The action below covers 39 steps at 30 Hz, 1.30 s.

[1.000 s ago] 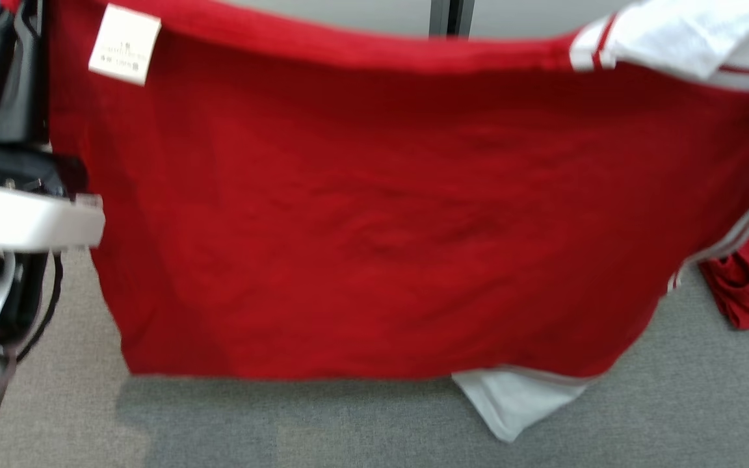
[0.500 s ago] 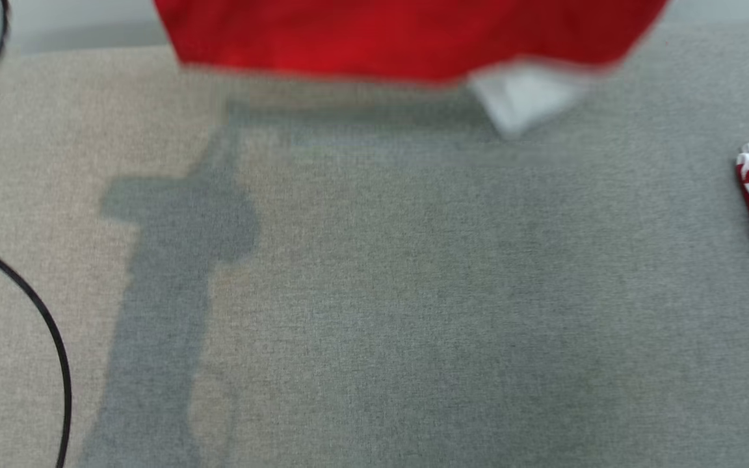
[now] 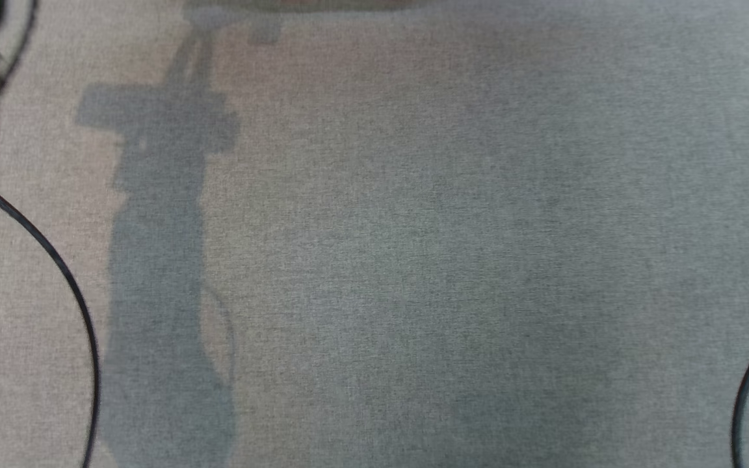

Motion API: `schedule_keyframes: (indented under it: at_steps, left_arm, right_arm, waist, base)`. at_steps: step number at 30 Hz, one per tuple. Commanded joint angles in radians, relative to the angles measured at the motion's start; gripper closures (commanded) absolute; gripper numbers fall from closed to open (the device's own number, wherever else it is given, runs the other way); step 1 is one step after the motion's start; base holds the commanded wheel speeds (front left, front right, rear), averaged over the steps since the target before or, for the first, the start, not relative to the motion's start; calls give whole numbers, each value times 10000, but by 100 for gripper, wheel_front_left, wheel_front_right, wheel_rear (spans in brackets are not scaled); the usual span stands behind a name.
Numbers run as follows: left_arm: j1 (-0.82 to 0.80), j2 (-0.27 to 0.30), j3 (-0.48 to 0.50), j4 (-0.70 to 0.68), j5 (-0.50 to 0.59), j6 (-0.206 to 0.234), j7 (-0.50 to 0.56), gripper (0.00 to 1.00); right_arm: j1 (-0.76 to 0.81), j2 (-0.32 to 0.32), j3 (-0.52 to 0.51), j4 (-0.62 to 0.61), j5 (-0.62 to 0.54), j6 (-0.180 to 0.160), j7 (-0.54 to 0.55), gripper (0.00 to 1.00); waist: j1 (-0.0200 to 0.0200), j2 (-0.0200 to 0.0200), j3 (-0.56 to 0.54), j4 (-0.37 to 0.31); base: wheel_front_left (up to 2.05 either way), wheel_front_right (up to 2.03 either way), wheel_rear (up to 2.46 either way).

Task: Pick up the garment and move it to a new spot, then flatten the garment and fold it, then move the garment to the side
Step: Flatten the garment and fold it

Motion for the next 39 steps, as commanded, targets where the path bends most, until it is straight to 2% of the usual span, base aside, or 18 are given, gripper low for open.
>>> schedule_keyframes:
  at_steps: [1,3,6,7,10,14,18,26,32,35,36,39]
  left_arm:
    - [214,-7,28,82,-125,-39,-92,100]
    - [883,-185,143,70,-507,-71,-414,100]
    - [1995,-366,255,-309,-764,-80,-577,100]
    - [1995,-366,255,-309,-764,-80,-577,100]
    - [3403,-339,433,-1010,-865,-75,-626,100]
    - [5589,-221,453,-2368,-488,41,-625,100]
    - [7757,48,533,-3749,-439,386,-619,100]
    - [11603,1116,892,-6921,-1122,1385,672,100]
    - [13574,1911,1220,-9467,-1315,2382,1713,100]
    - [14462,2280,1375,-10546,-1394,2868,2189,100]
    - [15039,2486,1480,-11192,-1420,3191,2483,100]
    - [15857,2735,1555,-12106,-1516,3611,2915,100]
  right_arm:
    - [383,-49,159,-85,154,-1,-55,100]
    - [1463,-281,768,-776,828,0,-39,100]
    - [3073,-772,1068,-1877,1770,-1,-42,100]
    - [3073,-772,1068,-1877,1770,-1,-42,100]
    - [5042,-1239,1143,-3140,2517,-1,-43,100]
    - [7709,-1598,700,-4594,3152,-1,-44,100]
    - [10258,-1311,328,-5822,3622,-1,-43,100]
    - [14126,-791,-474,-8231,3602,-1,768,100]
    - [16299,140,-1754,-10473,2904,-1,2469,100]
    - [17221,672,-2252,-11629,2429,-1,3548,100]
    - [17784,926,-2525,-12306,2134,-1,4246,100]
    - [18501,1183,-2891,-13189,1849,-1,5226,100]
  waist:
    - [0,0,122,77]
    - [0,0,172,164]
    - [0,0,110,303]
    - [0,0,110,303]
    - [0,0,0,381]
    - [0,0,-229,400]
    - [0,0,-673,335]
    - [0,0,-1586,76]
    - [0,0,-2029,-55]
    - [0,0,-2211,-162]
    - [0,0,-2346,-232]
    - [0,0,-2526,-329]
  base:
    - [0,0,0]
    - [0,0,0]
    - [0,0,0]
    - [0,0,0]
    - [0,0,0]
    - [0,0,0]
    - [0,0,0]
    - [0,0,0]
    - [0,0,0]
    - [0,0,0]
    - [0,0,0]
    - [0,0,0]
